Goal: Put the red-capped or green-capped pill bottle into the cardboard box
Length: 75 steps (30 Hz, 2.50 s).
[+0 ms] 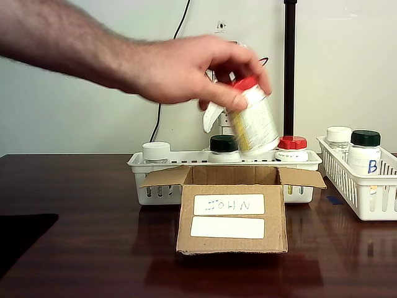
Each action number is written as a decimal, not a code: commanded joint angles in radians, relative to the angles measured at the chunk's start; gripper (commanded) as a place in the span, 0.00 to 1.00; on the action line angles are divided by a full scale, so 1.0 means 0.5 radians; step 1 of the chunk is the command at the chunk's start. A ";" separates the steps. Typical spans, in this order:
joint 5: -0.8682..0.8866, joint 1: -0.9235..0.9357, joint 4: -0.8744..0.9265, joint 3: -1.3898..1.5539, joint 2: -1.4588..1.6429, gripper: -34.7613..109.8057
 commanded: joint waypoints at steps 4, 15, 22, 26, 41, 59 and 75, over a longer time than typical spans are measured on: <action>-0.083 0.129 0.043 -0.227 -0.163 0.71; -0.156 0.255 -0.193 -0.503 -0.693 0.71; -0.331 0.110 -0.006 -0.657 -0.629 0.71; -0.350 0.098 0.077 -0.672 -0.571 0.71; -0.301 0.049 -0.442 -0.304 -0.807 0.71; -0.181 0.104 -0.675 -0.279 -1.009 0.33; -0.380 0.021 0.647 -1.132 -0.500 0.25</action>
